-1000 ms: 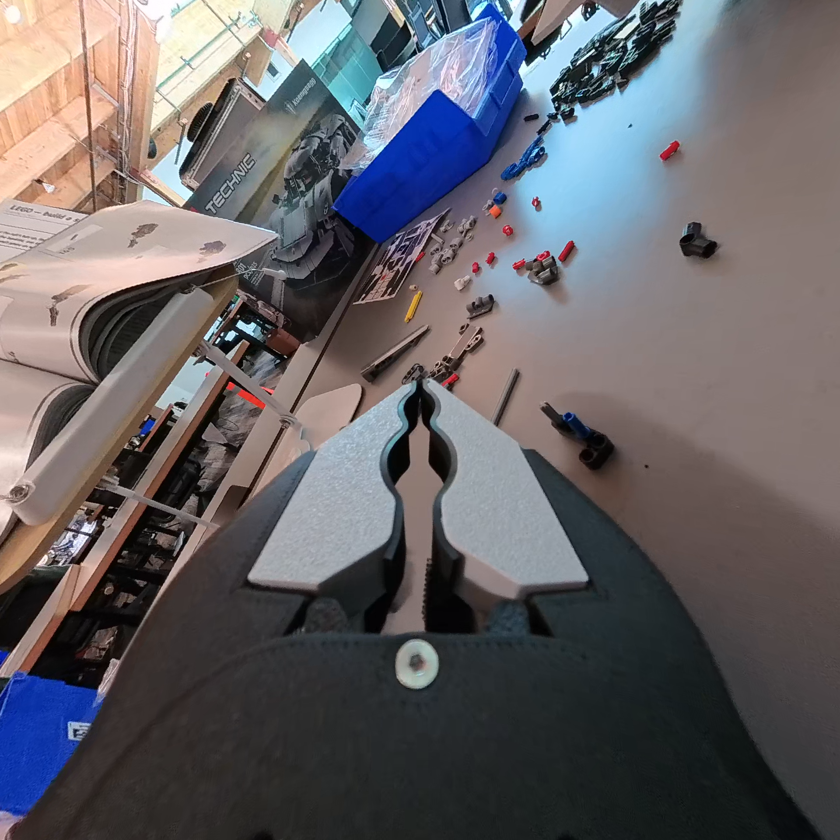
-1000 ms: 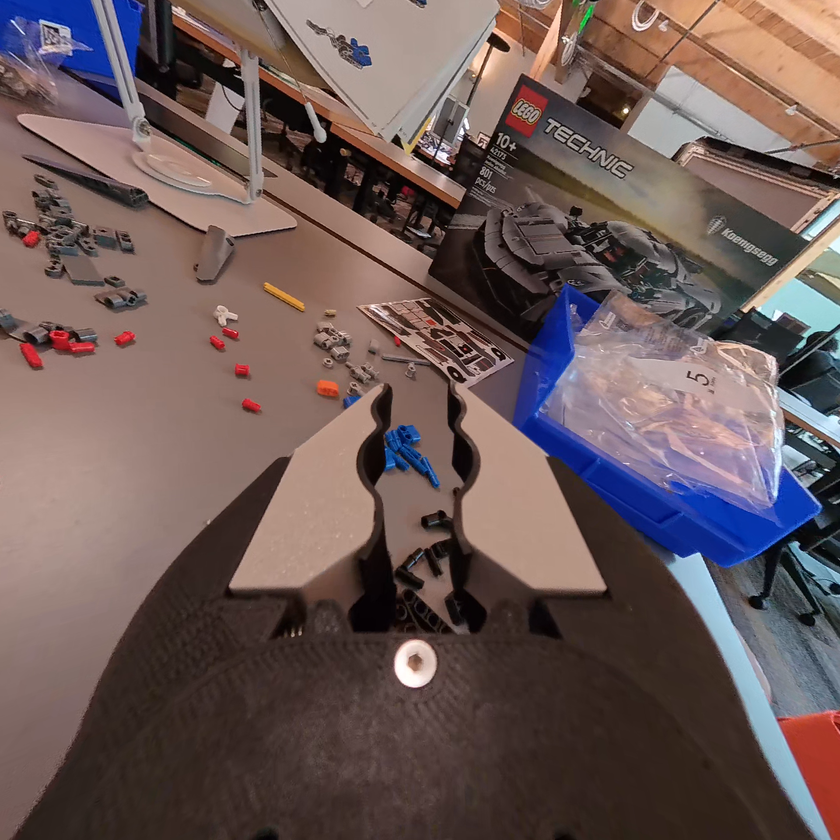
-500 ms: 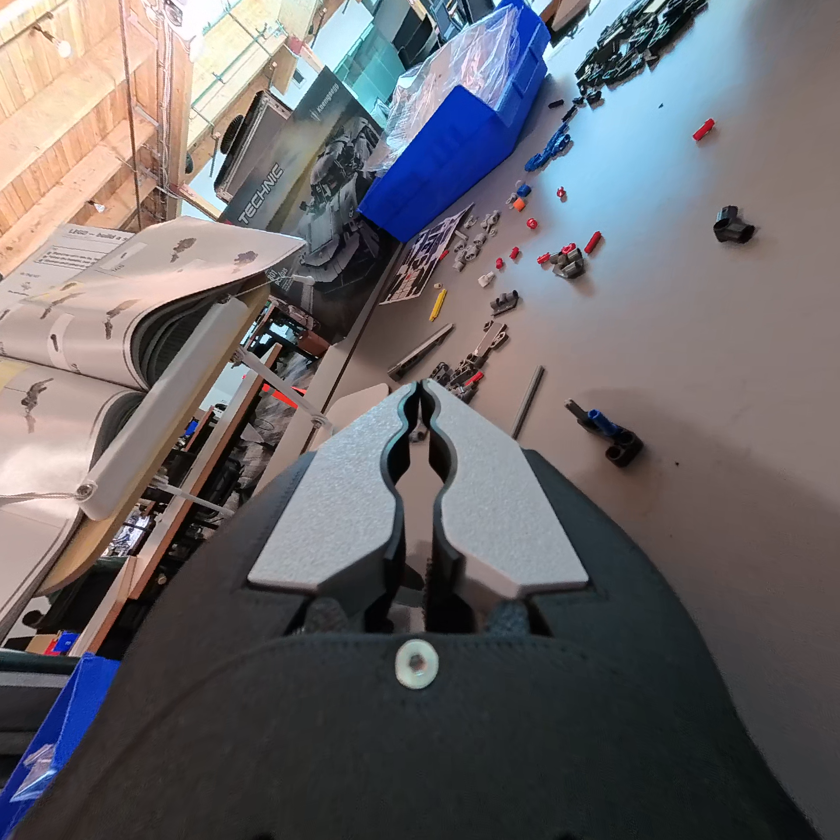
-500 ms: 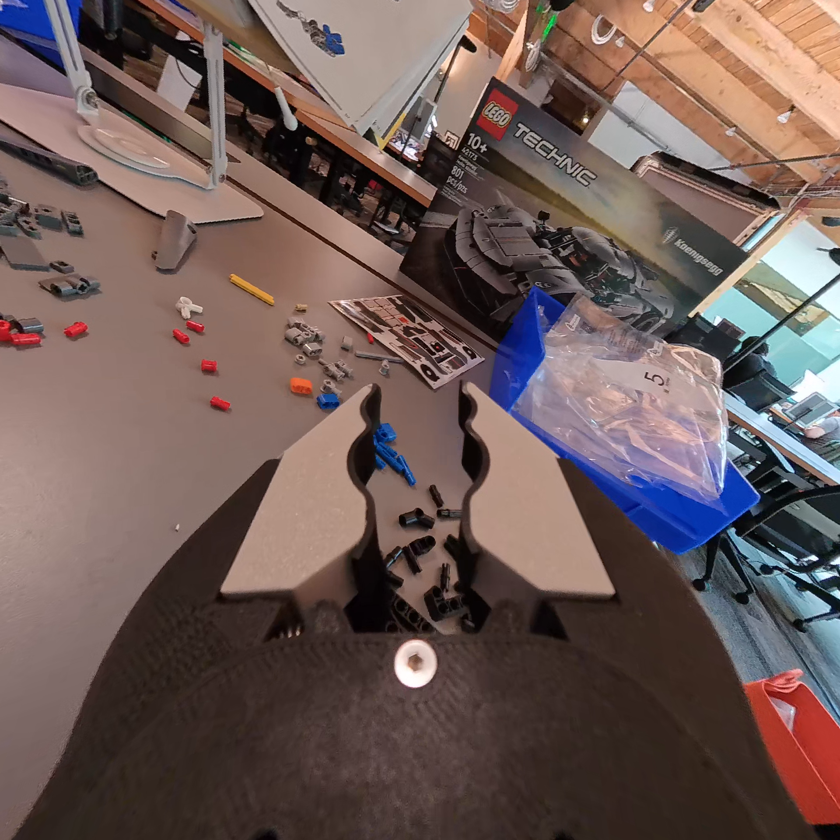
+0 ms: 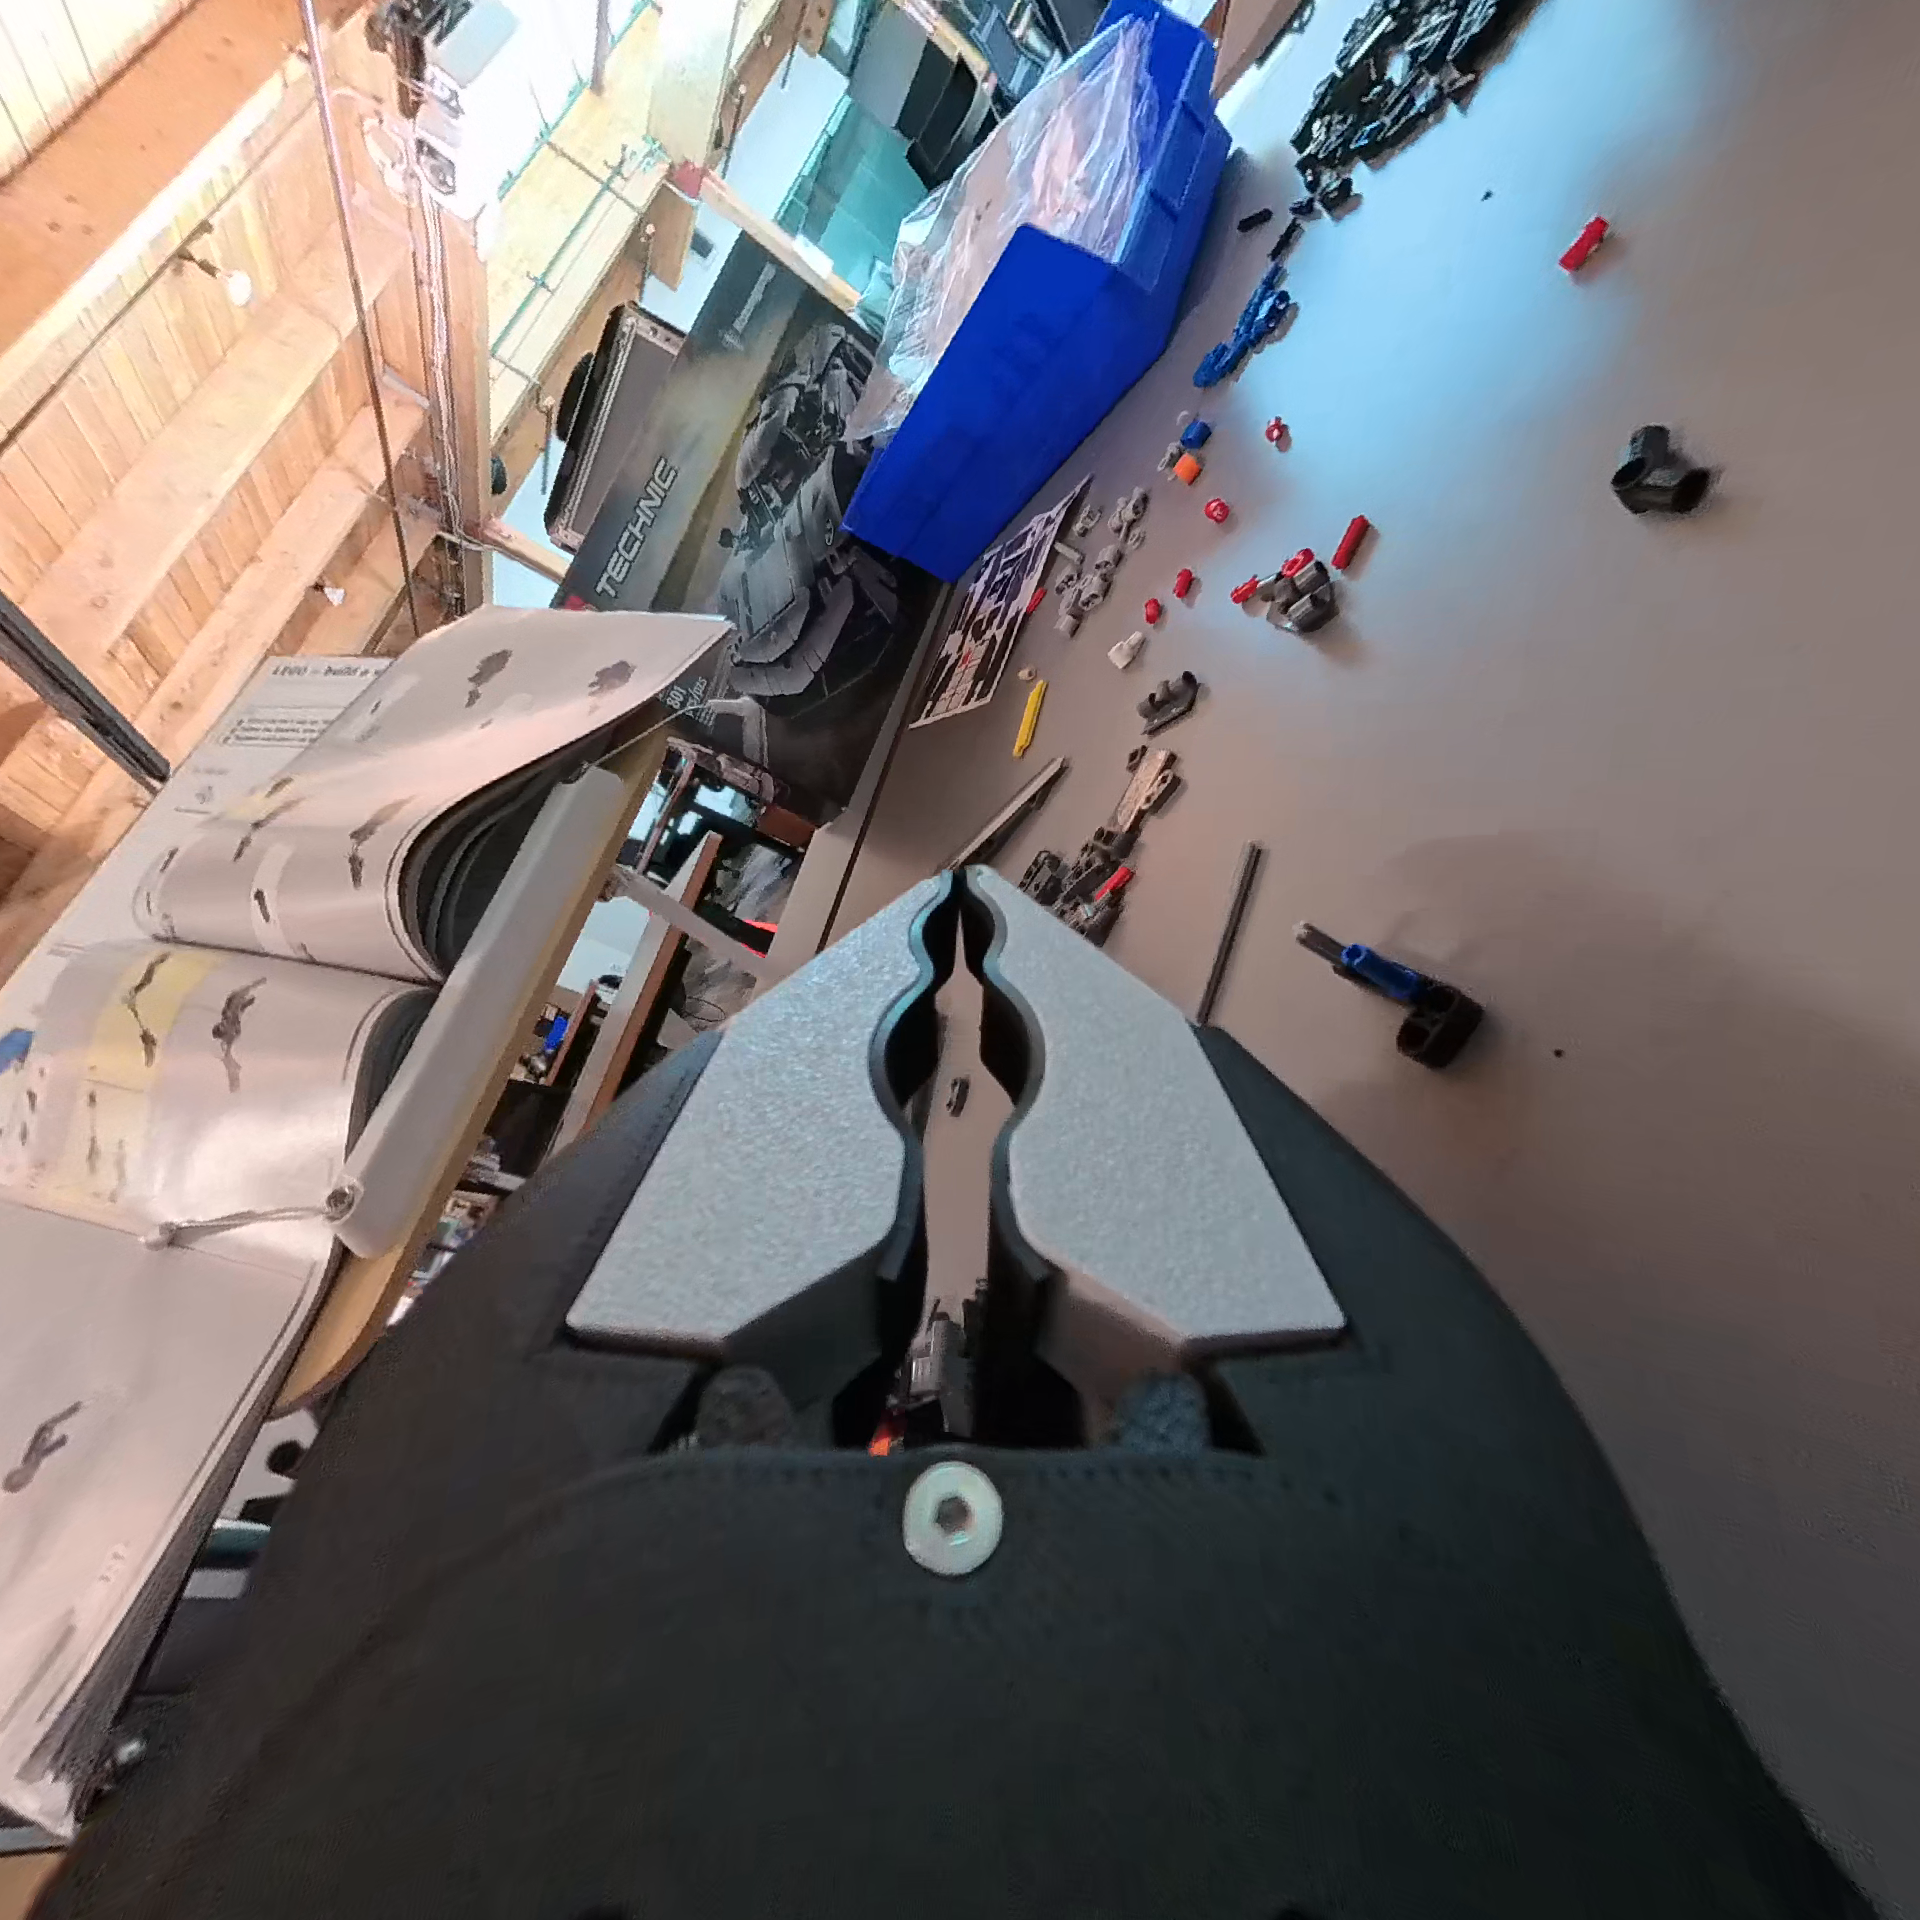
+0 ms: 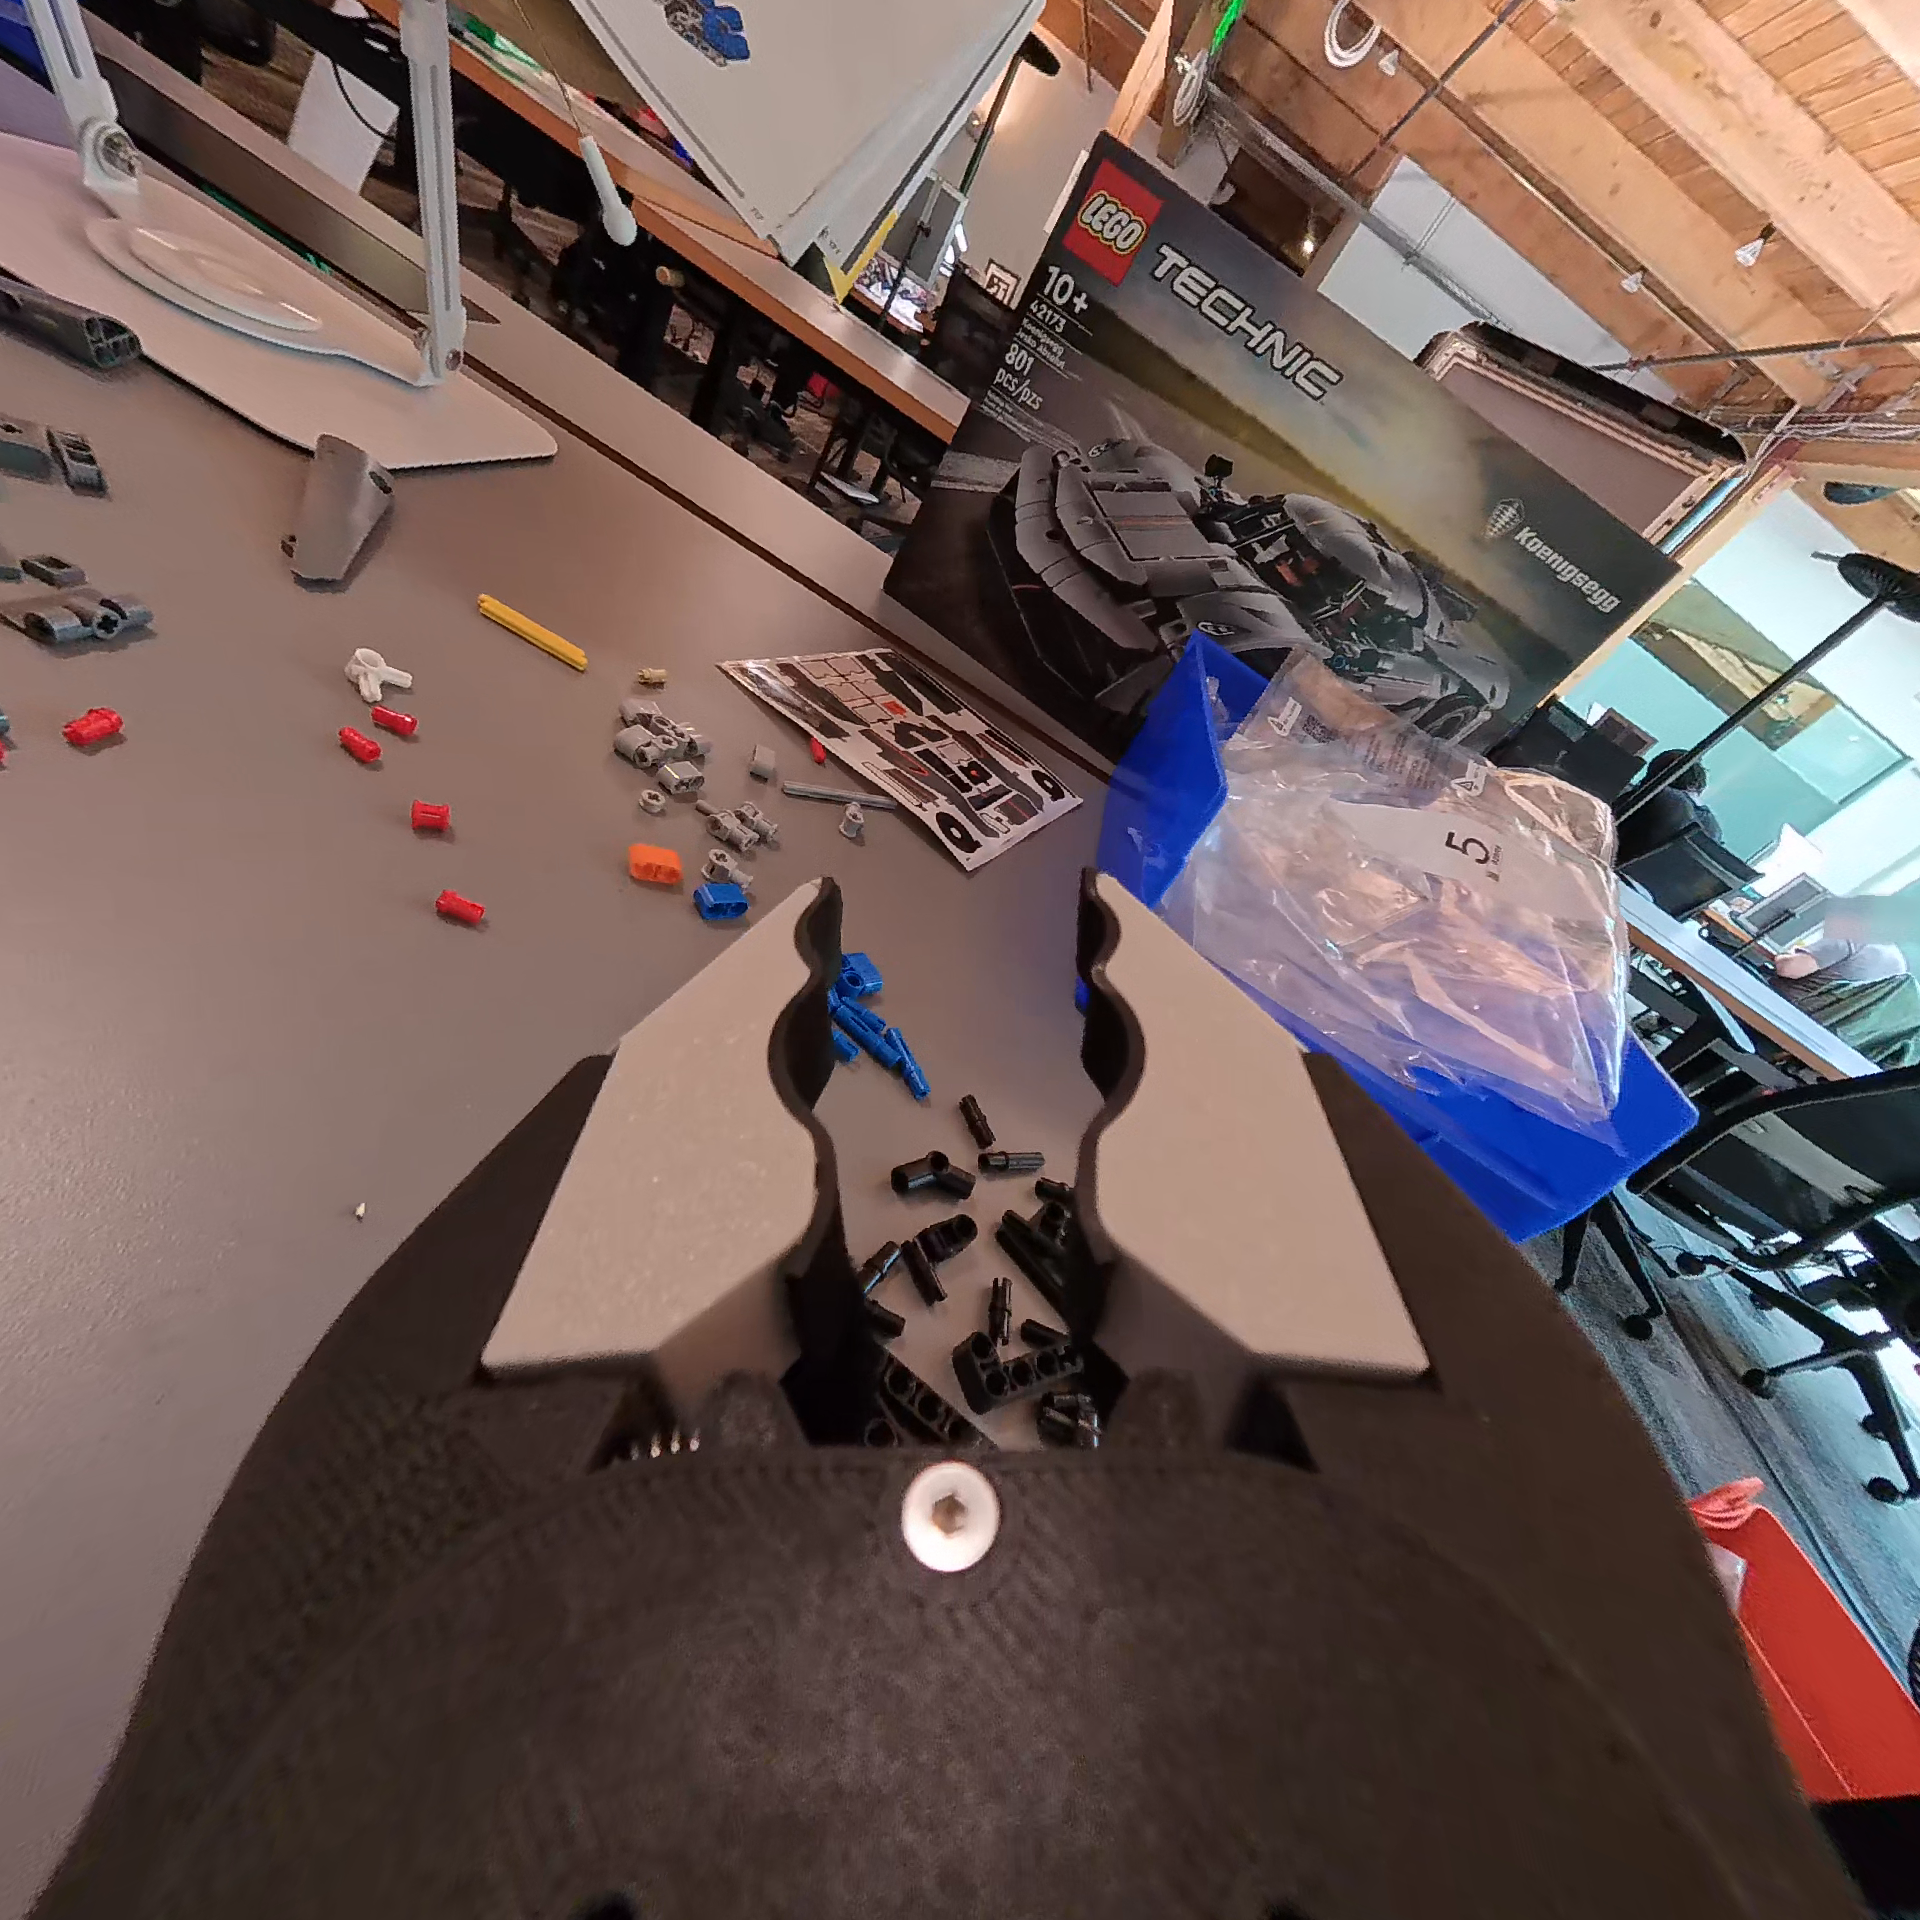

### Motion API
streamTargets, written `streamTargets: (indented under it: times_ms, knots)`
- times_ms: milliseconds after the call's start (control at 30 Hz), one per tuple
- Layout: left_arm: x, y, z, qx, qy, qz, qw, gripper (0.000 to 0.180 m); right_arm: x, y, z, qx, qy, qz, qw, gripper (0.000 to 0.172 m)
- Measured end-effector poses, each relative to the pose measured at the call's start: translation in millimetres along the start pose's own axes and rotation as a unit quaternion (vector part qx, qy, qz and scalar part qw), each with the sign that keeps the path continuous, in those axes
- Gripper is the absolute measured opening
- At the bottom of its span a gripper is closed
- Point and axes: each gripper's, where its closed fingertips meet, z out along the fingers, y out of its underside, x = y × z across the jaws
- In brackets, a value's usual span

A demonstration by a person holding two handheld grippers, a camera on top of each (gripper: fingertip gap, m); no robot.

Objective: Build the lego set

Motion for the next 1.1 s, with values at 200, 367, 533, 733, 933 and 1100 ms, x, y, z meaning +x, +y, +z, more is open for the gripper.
streamTargets:
  times_ms: [200, 367, 533, 733, 933, 1100]
  knots:
    - [-3.7, 2.2, -0.3, -0.002, -0.002, -0.005, 1.000, 0.000, -4.1, 2.0, 2.4, -0.008, -0.003, -0.012, 1.000, 0.044]
    - [-0.6, 0.3, -0.3, -0.001, 0.000, 0.007, 1.000, 0.000, -2.7, 1.5, 2.8, -0.006, -0.002, -0.011, 1.000, 0.044]
    - [-0.8, 1.3, -0.3, -0.002, 0.001, 0.008, 1.000, 0.000, -2.5, 0.7, 2.6, -0.004, -0.002, -0.012, 1.000, 0.044]
    - [-0.6, 0.9, -0.4, 0.001, 0.003, 0.003, 1.000, 0.000, -1.6, 0.2, 2.4, -0.003, 0.002, -0.014, 1.000, 0.043]
    - [0.2, 1.4, -0.3, 0.002, 0.006, -0.001, 1.000, 0.000, -1.8, -0.1, 2.7, -0.004, 0.005, -0.018, 1.000, 0.044]
    - [1.9, 3.0, 1.0, 0.000, 0.009, -0.002, 1.000, 0.000, -3.6, -0.1, 3.0, -0.006, 0.003, -0.025, 1.000, 0.044]
